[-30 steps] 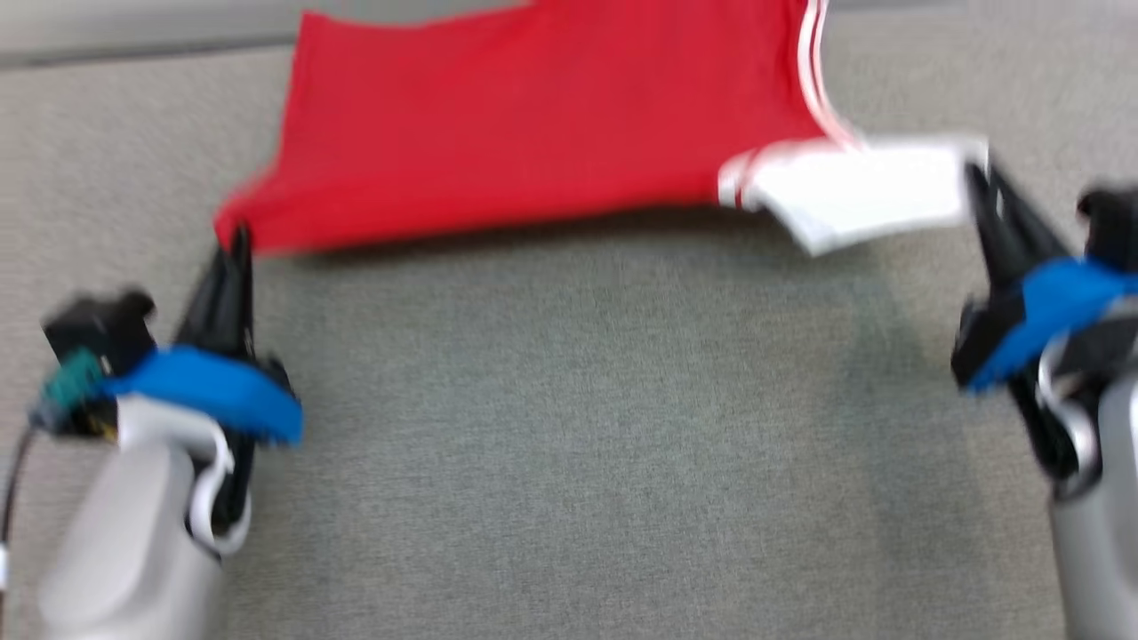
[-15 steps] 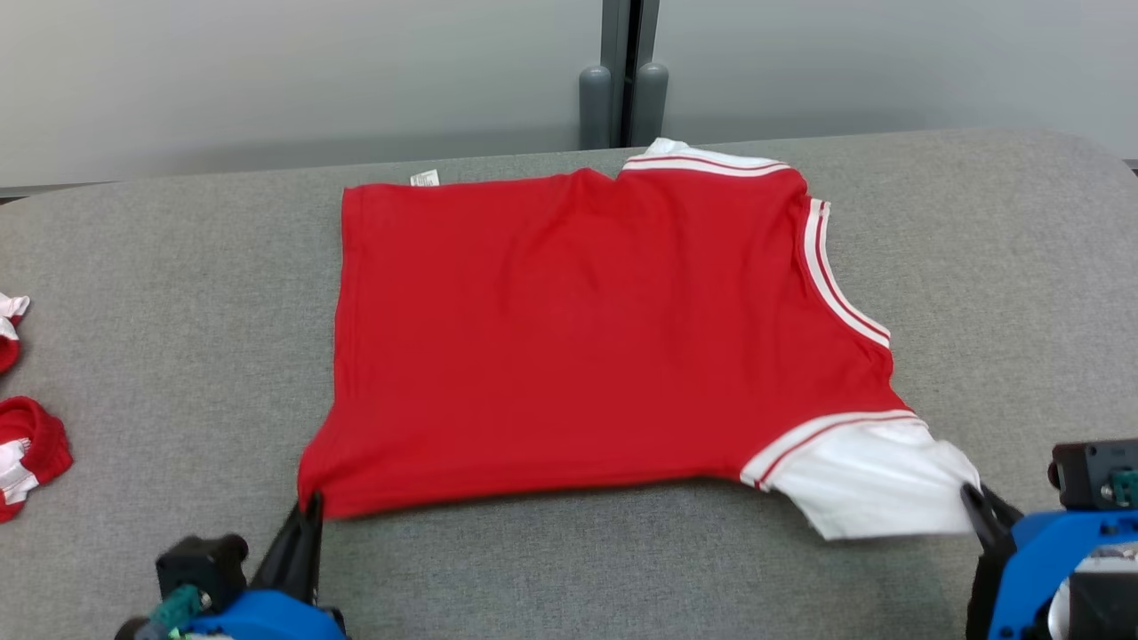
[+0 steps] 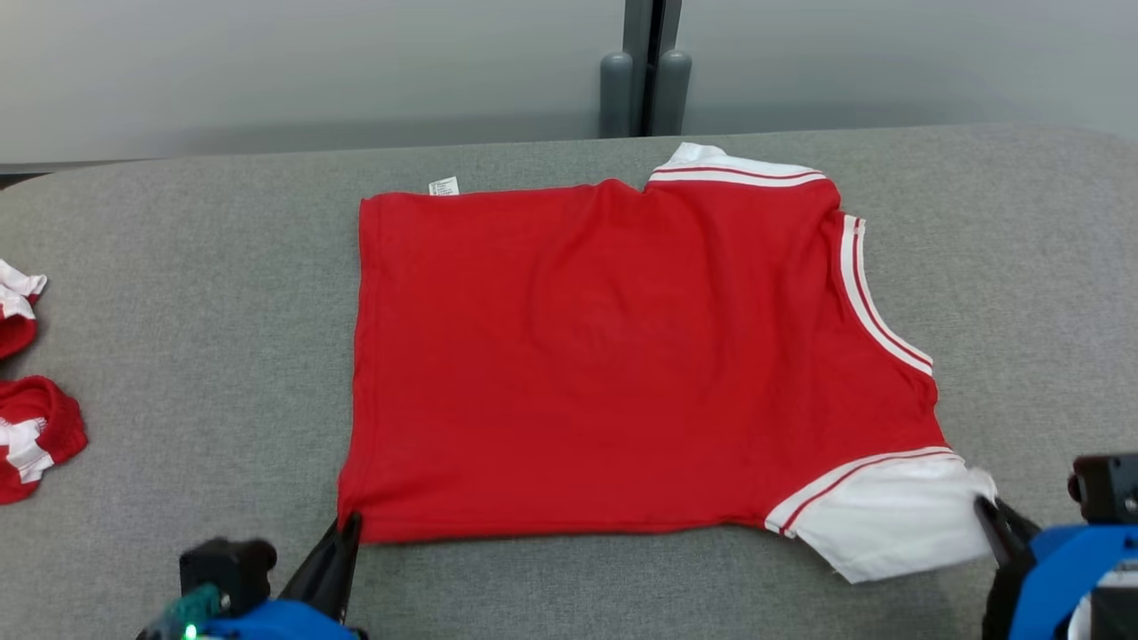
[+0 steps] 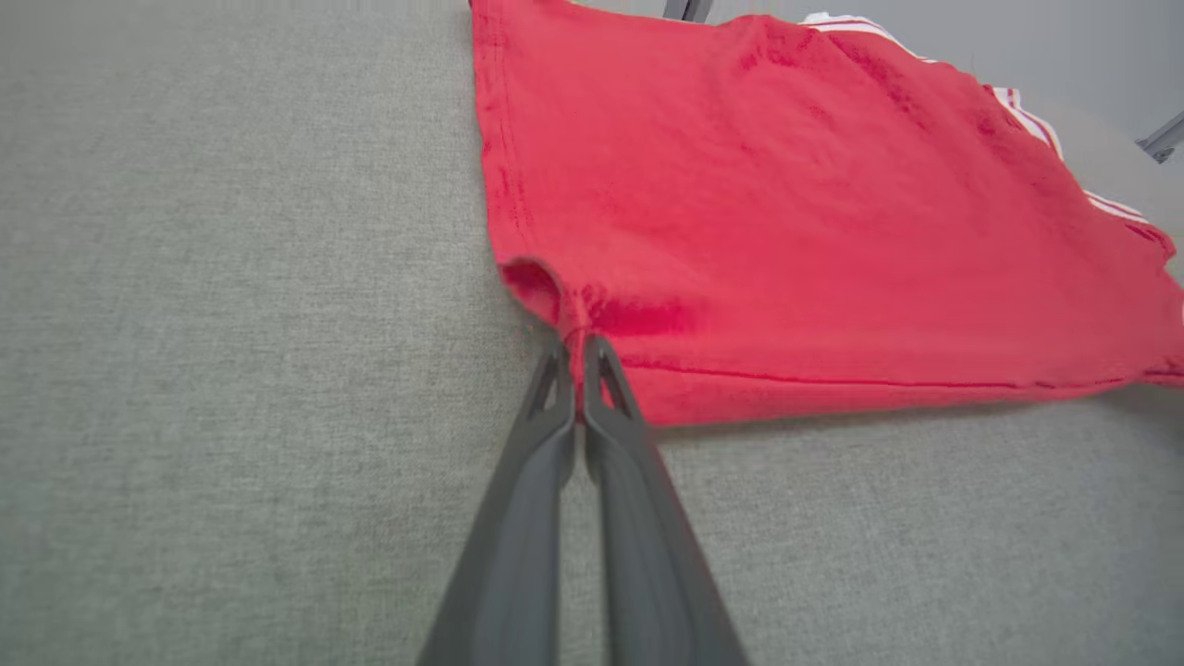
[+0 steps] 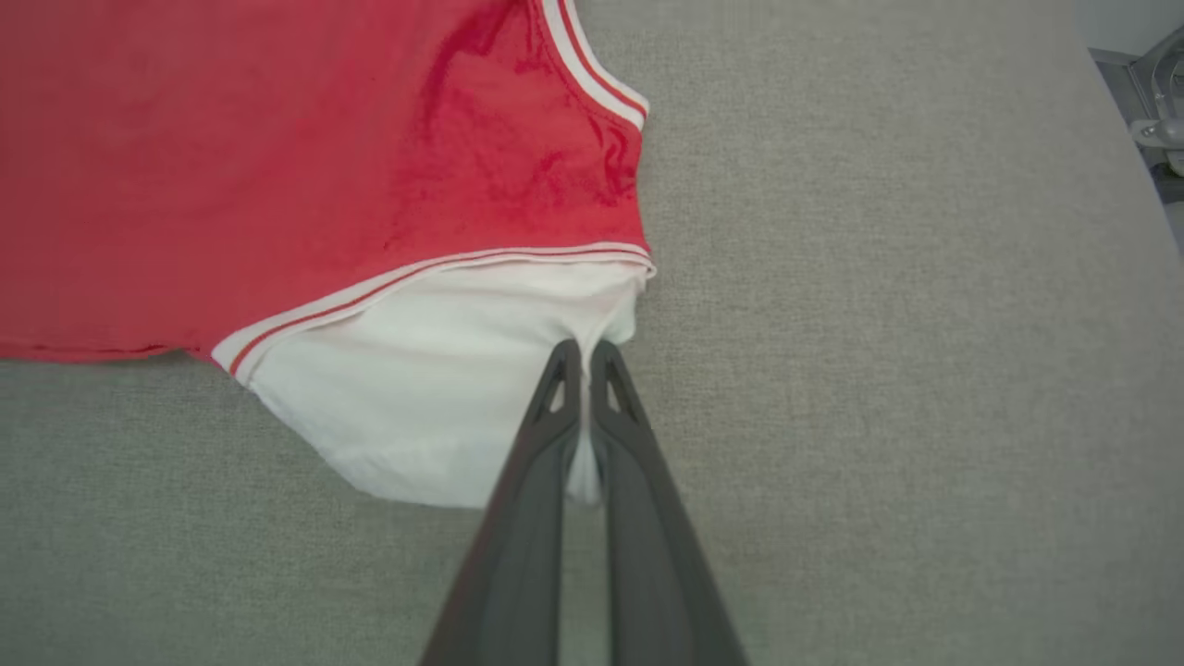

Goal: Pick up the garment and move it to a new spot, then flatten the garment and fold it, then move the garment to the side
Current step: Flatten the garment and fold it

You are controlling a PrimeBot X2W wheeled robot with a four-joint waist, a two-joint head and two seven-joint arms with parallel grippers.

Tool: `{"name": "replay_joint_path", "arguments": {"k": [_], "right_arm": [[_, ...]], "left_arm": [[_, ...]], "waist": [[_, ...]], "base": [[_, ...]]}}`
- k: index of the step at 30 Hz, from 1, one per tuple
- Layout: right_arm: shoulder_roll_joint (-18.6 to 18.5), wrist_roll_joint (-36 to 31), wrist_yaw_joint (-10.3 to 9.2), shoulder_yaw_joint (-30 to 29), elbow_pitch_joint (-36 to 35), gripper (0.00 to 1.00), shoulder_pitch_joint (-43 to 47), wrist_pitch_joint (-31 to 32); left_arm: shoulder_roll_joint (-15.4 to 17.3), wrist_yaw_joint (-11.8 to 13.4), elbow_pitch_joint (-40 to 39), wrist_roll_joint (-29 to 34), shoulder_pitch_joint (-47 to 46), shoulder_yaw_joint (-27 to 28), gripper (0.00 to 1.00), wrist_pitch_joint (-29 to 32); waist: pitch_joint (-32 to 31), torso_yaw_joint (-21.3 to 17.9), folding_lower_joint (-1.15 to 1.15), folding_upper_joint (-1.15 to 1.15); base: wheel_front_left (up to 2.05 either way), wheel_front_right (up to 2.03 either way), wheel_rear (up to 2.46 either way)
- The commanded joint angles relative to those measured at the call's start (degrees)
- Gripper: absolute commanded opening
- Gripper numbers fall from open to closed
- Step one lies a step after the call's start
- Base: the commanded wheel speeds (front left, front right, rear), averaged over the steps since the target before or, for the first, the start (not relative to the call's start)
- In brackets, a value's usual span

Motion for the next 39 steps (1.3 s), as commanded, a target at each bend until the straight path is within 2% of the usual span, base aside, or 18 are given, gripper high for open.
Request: {"name": "replay_joint_path", "arguments": {"k": [1, 6, 9, 11, 14, 17, 23, 32, 33, 34, 35, 36, 39], "right_arm": [[0.1, -1.1, 0.01, 0.7, 0.1, 0.00, -2.5, -0.6], [-0.7, -1.8, 0.01, 2.1, 1.6, 0.00, -7.8, -1.2], [-2.1, -1.3, 0.01, 2.9, 3.6, 0.00, -12.3, -1.2], [-3.2, -1.0, 0.01, 3.3, 5.4, 0.00, -15.2, -1.2], [-4.5, -0.6, 0.01, 4.1, 8.2, 0.00, -19.6, -1.4], [-5.8, -0.3, 0.02, 5.8, 11.4, 0.00, -24.0, -2.3], [-7.2, 0.2, 0.01, 8.1, 18.1, 0.00, -30.9, -5.2], [-8.5, 0.6, 0.01, 10.9, 25.3, 0.00, -36.2, -10.2], [-8.7, 0.8, 0.01, 11.2, 25.7, 0.21, -36.6, -10.8], [-8.8, 0.9, 0.01, 11.7, 26.1, 0.75, -36.9, -11.5], [-8.9, 1.1, 0.01, 11.9, 26.5, 1.00, -37.3, -12.4], [-9.0, 1.3, 0.01, 12.1, 26.9, 1.00, -37.7, -13.2], [-9.4, 1.6, 0.01, 12.5, 27.8, 1.00, -38.7, -16.3]], "left_arm": [[0.2, -0.9, -0.6, -1.7, -2.4, 0.4, 0.00, 1.8], [0.7, -3.9, -0.6, -6.3, -7.4, 0.9, 0.00, 7.7], [1.4, -6.0, 0.4, -10.2, -11.3, 1.7, 0.00, 12.3], [0.8, -7.0, 1.4, -14.1, -13.6, 2.8, 0.00, 14.9], [-1.3, -7.9, 3.8, -21.3, -17.3, 6.0, 0.00, 17.6], [-0.9, -8.0, 7.6, -24.1, -20.8, 6.9, 0.00, 20.9], [0.8, -7.4, 14.2, -22.3, -26.0, 6.0, 0.00, 23.4], [-0.4, -8.8, 20.0, -20.7, -28.3, 5.0, 0.00, 20.8], [-0.5, -8.9, 20.2, -20.4, -28.4, 4.9, 0.00, 20.3], [-0.8, -9.0, 20.4, -20.3, -28.5, 5.1, 0.26, 19.5], [-1.0, -9.1, 20.6, -20.2, -28.5, 5.2, 0.67, 18.7], [-1.2, -9.3, 20.8, -19.9, -28.4, 5.1, 1.00, 18.1], [-2.0, -9.7, 20.7, -19.6, -27.4, 5.4, 1.00, 15.3]], "waist": [[0.5, 0.3, 0.00, -0.01], [1.5, 0.6, 0.00, -0.01], [2.3, 0.3, 0.00, -0.01], [2.9, 0.2, 0.00, -0.01], [3.9, 0.0, 0.00, -0.01], [5.0, -0.6, 0.00, -0.01], [6.5, -1.2, 0.00, -0.01], [8.2, -0.7, 0.00, -0.01], [8.3, -0.6, 0.00, -0.01], [8.4, -0.5, 0.00, -0.01], [8.5, -0.5, 0.00, -0.01], [8.5, -0.3, 0.00, -0.01], [8.4, 0.0, 0.00, -0.01]], "base": [[0.00, 0.00, 0.00], [0.00, 0.00, 0.00], [0.00, 0.00, 0.00], [0.00, 0.00, 0.00], [0.00, 0.00, 0.00], [0.00, 0.00, 0.00], [0.00, 0.00, 0.00], [0.00, 0.00, 0.00], [0.00, 0.00, 0.00], [0.00, 0.00, 0.00], [0.00, 0.00, 0.00], [0.00, 0.00, 0.00], [0.00, 0.00, 0.00]]}}
